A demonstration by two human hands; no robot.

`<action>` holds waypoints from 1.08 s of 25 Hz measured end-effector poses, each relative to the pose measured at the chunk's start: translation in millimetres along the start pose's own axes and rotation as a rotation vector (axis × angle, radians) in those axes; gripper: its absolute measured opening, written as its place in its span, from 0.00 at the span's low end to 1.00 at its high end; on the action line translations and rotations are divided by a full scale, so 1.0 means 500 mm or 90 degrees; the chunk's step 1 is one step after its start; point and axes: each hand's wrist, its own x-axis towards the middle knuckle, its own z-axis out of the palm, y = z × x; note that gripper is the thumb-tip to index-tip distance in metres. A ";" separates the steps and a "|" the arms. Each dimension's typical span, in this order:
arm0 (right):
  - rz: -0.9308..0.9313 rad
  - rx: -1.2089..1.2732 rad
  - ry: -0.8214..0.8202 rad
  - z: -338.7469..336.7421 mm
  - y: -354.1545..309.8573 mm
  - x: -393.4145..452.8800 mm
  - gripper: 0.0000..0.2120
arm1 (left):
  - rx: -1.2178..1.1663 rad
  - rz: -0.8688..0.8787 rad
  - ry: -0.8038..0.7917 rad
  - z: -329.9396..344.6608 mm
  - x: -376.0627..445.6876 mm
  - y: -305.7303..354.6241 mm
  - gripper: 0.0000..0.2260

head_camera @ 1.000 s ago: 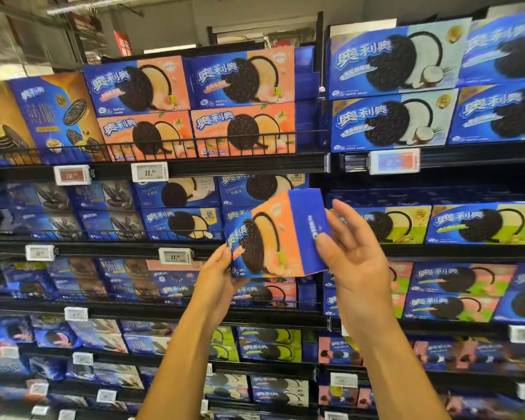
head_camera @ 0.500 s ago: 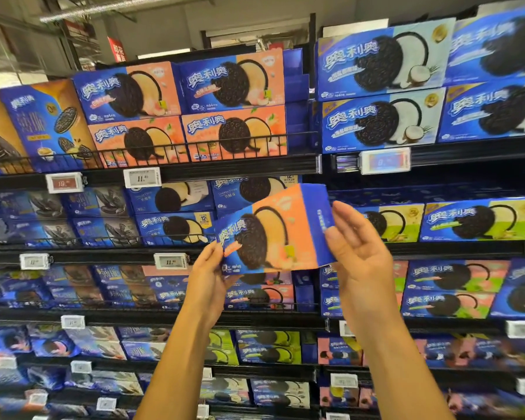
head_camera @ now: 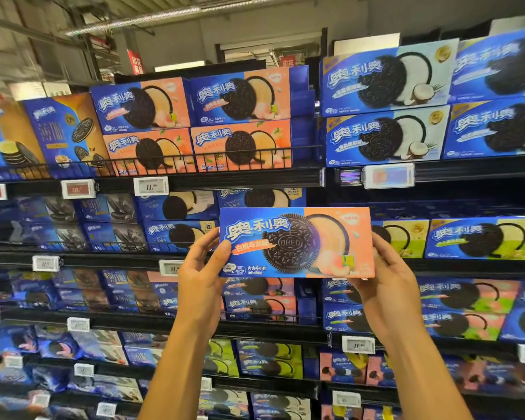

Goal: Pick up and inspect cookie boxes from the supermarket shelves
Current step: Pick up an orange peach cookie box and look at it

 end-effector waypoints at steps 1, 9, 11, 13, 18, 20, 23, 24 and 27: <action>0.002 -0.002 0.001 -0.001 -0.002 0.002 0.12 | 0.000 -0.001 0.006 0.003 -0.001 0.001 0.16; -0.008 0.025 -0.084 -0.002 -0.042 0.015 0.14 | -0.015 0.036 0.013 0.024 -0.013 0.012 0.13; -0.009 0.009 -0.104 -0.003 -0.050 0.016 0.21 | -0.012 0.042 0.015 0.029 -0.019 0.013 0.12; -0.006 -0.005 -0.118 -0.007 -0.056 0.019 0.23 | -0.015 0.046 0.015 0.038 -0.027 0.018 0.13; -0.004 -0.039 -0.123 -0.017 -0.067 0.031 0.22 | -0.012 0.042 -0.015 0.050 -0.046 0.031 0.15; -0.014 -0.046 -0.131 -0.013 -0.072 0.035 0.21 | 0.009 0.046 -0.015 0.050 -0.053 0.035 0.17; -0.030 -0.042 -0.146 0.001 -0.078 0.036 0.19 | 0.029 0.068 -0.004 0.050 -0.061 0.046 0.16; -0.033 -0.039 -0.151 0.006 -0.079 0.035 0.18 | 0.032 0.077 -0.002 0.050 -0.063 0.052 0.15; -0.033 -0.037 -0.168 0.020 -0.079 0.034 0.16 | 0.054 0.091 0.002 0.045 -0.064 0.060 0.16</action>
